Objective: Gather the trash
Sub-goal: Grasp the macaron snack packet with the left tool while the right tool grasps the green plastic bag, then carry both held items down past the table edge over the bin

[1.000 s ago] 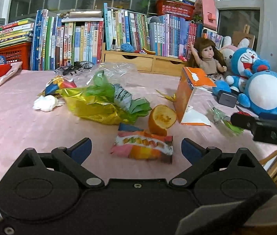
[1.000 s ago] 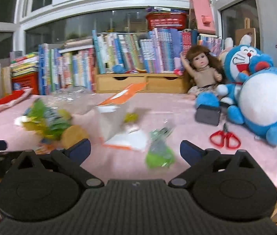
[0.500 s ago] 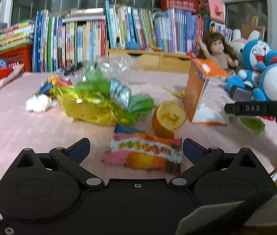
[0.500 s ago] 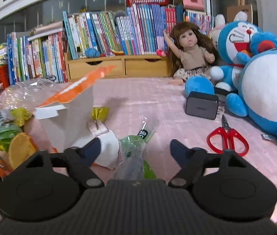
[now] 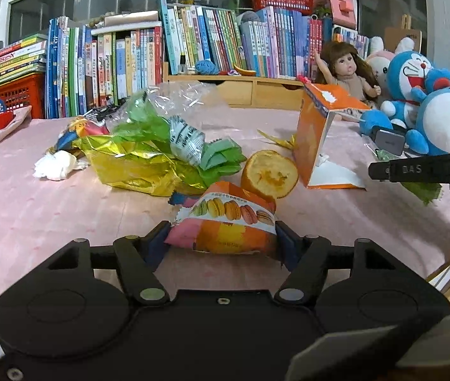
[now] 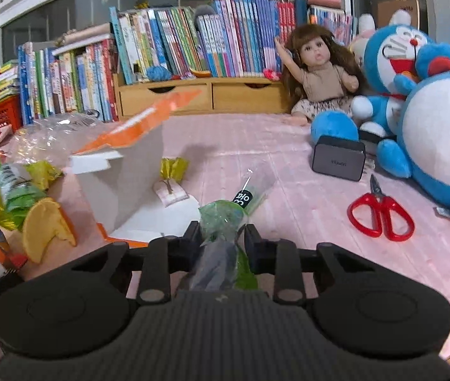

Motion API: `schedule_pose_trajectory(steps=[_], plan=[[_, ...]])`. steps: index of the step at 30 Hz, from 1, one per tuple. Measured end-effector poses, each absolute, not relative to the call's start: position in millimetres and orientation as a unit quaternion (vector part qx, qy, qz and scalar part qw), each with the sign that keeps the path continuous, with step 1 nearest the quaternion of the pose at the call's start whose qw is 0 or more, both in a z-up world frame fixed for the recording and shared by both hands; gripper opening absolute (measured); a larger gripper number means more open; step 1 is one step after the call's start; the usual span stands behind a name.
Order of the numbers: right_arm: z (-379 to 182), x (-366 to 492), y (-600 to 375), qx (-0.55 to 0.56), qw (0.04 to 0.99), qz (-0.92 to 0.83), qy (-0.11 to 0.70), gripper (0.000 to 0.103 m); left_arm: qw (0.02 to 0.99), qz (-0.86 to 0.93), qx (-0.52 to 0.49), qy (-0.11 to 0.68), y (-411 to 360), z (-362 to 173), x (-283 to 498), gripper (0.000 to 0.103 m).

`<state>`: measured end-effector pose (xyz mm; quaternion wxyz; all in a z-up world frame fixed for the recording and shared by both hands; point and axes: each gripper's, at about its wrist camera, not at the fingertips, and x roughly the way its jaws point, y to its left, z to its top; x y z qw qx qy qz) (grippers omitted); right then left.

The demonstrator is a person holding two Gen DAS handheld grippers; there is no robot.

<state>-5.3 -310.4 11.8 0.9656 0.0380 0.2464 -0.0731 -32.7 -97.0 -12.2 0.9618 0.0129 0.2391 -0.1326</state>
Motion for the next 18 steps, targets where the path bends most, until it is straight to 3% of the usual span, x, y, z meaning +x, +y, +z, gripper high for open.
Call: schedule_pose_trajectory(steps=[11, 18], plan=[[52, -43, -287, 0.066, 0.985, -0.044, 0.155, 0.034, 0.974, -0.114, 0.005, 0.195, -73, 13, -54, 0.066], [55, -73, -243, 0.063, 0.987, 0.035, 0.145, 0.034, 0.975, -0.099, -0.013, 0.196, -48, 22, -73, 0.066]])
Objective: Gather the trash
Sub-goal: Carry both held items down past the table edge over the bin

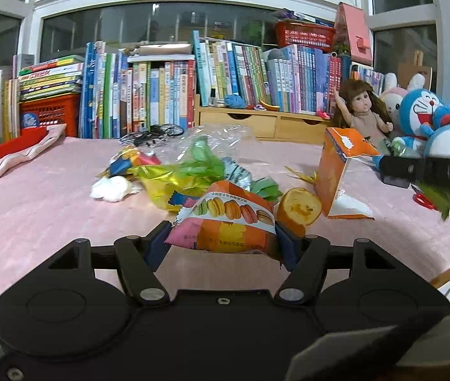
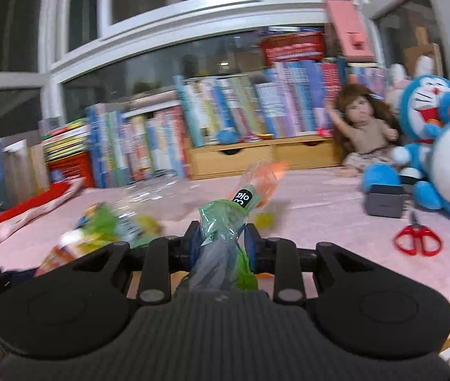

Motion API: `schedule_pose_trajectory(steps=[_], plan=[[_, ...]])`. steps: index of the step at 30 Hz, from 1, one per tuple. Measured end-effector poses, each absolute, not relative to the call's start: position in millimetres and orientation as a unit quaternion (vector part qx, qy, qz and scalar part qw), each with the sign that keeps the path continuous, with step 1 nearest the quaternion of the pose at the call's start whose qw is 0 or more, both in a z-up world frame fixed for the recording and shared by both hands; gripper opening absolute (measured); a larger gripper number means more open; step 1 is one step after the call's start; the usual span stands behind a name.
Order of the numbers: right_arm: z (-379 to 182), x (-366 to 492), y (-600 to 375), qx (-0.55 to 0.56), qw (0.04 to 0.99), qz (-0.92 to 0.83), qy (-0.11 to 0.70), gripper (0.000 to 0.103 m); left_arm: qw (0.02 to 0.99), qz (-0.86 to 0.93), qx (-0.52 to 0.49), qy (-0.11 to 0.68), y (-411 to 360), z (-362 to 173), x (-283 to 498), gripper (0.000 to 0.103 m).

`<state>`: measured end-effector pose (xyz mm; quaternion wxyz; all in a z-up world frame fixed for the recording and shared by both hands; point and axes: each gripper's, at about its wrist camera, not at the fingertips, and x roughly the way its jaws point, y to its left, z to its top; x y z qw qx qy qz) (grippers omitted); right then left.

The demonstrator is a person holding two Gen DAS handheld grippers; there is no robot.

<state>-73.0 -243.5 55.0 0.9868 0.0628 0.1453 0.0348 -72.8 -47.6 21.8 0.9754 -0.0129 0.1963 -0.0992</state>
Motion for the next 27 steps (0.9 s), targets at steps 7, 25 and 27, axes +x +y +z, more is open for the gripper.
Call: schedule_pose_trajectory(steps=[7, 25, 27], plan=[[43, -103, -210, 0.038, 0.981, 0.087, 0.171, 0.034, 0.972, -0.079, -0.035, 0.219, -22, 21, -101, 0.066], [-4, -166, -181, 0.035, 0.952, 0.134, 0.274, 0.032, 0.963, -0.07, -0.012, 0.261, 4, -1, -182, 0.065], [-15, -171, -180, 0.037, 0.945, 0.137, 0.296, 0.031, 0.955, -0.076, -0.002, 0.285, 5, -11, -193, 0.065]])
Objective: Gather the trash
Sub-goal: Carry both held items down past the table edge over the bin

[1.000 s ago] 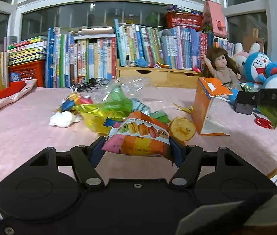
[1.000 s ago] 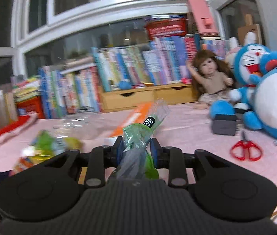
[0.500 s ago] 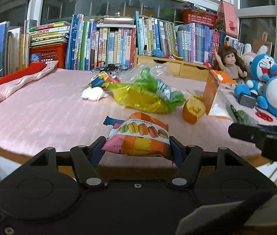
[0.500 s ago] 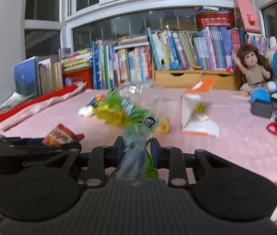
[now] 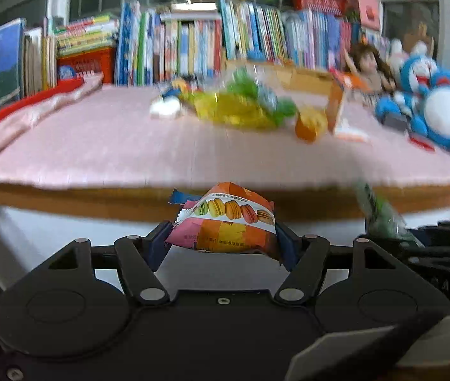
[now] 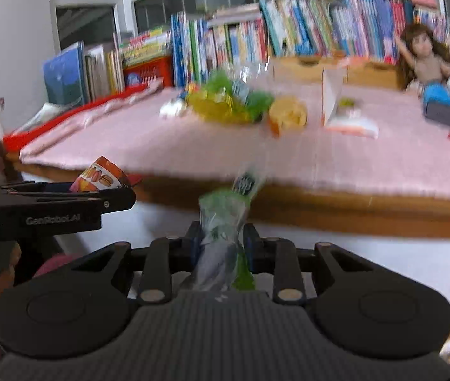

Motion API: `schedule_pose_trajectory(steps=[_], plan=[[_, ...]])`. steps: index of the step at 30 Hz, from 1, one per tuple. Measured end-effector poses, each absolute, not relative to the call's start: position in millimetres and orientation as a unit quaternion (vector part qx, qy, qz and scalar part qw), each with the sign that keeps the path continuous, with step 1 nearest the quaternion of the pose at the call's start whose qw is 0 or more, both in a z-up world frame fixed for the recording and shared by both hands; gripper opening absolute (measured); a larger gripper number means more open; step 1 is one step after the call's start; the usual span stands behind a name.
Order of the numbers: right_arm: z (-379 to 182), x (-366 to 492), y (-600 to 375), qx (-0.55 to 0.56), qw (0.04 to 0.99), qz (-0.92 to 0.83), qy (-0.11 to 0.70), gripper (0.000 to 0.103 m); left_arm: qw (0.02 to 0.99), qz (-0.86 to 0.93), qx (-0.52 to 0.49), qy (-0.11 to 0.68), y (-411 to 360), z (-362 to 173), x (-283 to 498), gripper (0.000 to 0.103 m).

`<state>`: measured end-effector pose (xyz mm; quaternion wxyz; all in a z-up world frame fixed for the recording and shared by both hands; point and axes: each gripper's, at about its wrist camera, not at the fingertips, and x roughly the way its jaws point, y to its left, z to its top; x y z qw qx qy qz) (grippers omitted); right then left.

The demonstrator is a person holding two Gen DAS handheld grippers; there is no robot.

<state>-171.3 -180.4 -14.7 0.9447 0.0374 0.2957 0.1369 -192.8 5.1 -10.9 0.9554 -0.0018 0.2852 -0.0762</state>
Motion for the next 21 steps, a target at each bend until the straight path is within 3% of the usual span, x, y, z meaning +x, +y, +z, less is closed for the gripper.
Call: schedule_pose_trajectory(steps=[3, 5, 21], plan=[[-30, -178, -180, 0.039, 0.934, 0.135, 0.329, 0.028, 0.943, -0.081, 0.004, 0.324, 8, -28, -203, 0.065], [-41, -180, -181, 0.056, 0.922, 0.138, 0.358, 0.018, 0.93, -0.083, -0.007, 0.359, 12, -40, -203, 0.065], [-87, -182, -161, 0.063, 0.873, 0.162, 0.456, 0.02, 0.877, -0.095, 0.026, 0.47, 9, -87, -202, 0.066]])
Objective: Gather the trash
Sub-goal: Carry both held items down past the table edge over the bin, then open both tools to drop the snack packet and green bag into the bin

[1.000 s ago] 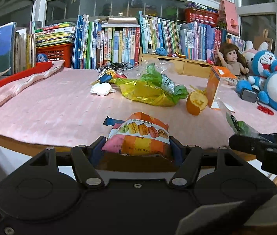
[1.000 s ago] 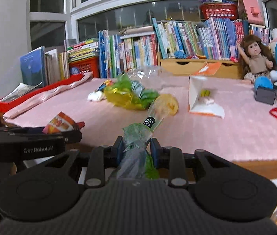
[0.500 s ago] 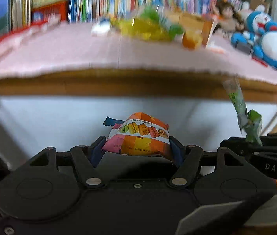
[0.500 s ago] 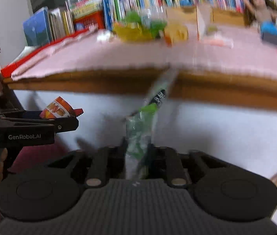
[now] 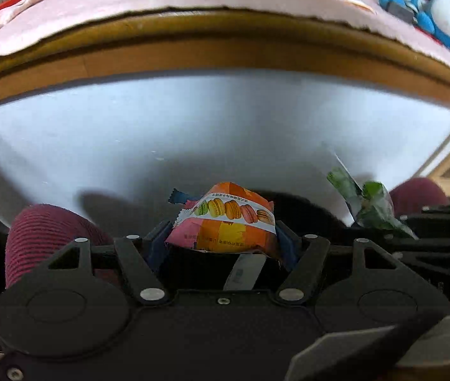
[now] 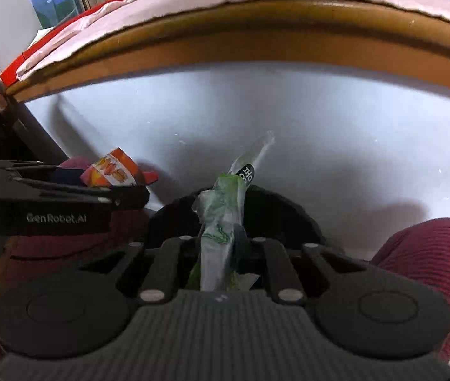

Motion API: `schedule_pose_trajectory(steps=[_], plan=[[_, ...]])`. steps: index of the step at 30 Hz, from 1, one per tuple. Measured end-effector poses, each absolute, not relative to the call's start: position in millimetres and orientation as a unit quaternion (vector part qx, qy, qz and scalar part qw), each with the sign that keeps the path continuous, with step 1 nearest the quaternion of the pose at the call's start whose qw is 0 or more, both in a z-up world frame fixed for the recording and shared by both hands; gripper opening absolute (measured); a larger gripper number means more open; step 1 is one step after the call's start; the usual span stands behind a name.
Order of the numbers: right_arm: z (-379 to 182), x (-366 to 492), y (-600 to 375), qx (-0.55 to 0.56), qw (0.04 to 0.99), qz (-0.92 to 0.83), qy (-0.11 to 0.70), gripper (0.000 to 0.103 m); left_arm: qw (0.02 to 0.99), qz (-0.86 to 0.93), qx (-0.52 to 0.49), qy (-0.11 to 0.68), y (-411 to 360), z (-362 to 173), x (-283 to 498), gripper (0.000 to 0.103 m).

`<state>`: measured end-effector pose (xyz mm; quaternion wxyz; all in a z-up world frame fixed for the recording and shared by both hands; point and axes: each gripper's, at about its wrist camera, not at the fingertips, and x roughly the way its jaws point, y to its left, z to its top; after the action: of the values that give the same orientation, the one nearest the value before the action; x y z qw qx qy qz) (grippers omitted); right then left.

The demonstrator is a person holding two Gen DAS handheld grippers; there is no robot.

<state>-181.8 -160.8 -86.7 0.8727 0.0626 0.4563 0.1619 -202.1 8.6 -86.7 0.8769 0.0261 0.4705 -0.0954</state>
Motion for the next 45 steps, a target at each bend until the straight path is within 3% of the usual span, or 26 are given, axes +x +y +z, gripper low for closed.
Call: schedule_pose_trajectory(steps=[15, 18, 24, 45], plan=[[-90, -176, -161, 0.066, 0.869, 0.161, 0.464, 0.025, 0.86, -0.108, 0.05, 0.496, -7, -93, -196, 0.071], [-91, -176, -161, 0.066, 0.868, 0.16, 0.465, 0.043, 0.859, -0.11, 0.052, 0.498, -9, -94, -193, 0.074], [-91, -175, -165, 0.072, 0.868, 0.154, 0.467, 0.052, 0.855, -0.11, 0.057, 0.504, -9, -96, -191, 0.076], [-91, -172, -178, 0.09, 0.873, 0.124, 0.464, 0.062, 0.852, -0.135, 0.05, 0.504, -8, -103, -187, 0.095]])
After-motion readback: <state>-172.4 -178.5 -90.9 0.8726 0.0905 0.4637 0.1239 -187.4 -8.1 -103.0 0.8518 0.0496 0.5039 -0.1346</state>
